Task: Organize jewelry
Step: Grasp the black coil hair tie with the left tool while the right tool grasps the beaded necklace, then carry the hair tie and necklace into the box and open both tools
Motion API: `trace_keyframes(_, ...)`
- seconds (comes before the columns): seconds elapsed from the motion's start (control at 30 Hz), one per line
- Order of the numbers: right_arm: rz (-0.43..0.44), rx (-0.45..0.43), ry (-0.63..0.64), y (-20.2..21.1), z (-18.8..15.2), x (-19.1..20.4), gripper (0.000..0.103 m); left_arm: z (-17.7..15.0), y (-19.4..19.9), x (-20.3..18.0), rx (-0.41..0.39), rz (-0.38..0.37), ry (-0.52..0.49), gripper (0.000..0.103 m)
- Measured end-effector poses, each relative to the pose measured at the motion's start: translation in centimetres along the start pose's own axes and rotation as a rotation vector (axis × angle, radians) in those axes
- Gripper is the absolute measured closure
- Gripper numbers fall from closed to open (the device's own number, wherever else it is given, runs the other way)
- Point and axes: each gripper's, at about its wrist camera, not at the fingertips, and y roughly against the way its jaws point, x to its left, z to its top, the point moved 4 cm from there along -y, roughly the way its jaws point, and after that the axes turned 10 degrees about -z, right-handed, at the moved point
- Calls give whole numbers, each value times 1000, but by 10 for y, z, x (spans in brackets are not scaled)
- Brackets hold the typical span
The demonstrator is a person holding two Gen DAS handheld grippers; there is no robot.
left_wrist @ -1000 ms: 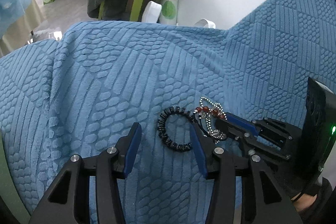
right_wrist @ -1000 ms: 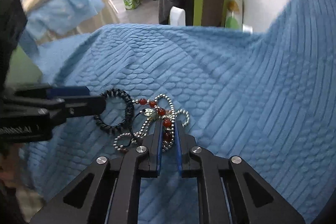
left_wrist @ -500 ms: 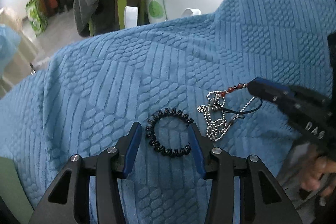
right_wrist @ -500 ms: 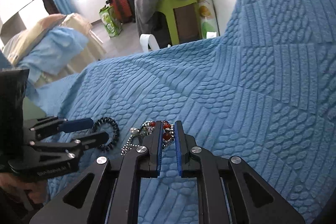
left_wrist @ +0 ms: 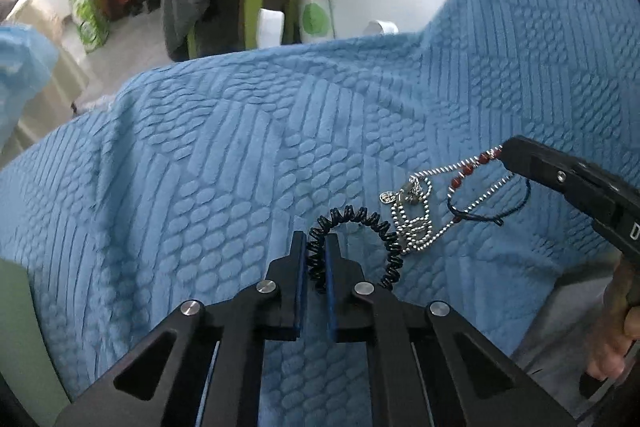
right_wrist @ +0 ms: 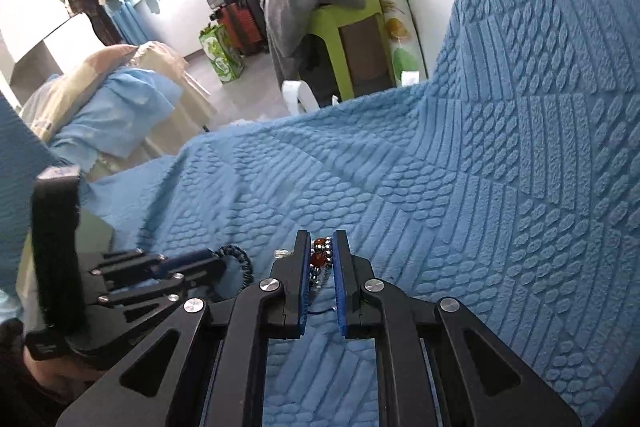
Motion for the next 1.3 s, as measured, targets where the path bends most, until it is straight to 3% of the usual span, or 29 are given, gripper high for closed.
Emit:
trace_keyframes(0.3,73,-60,-14,46,17,18,94,13,73,0,-127,-23,71,97)
trace_keyframes(0.8,171,-151,-7,134,58,61,94,11,211,11,-279,21,143,97)
trace_keyframes(1.3,206,-243,104,206,81,135,94,4,311,23,-349,67,160,97)
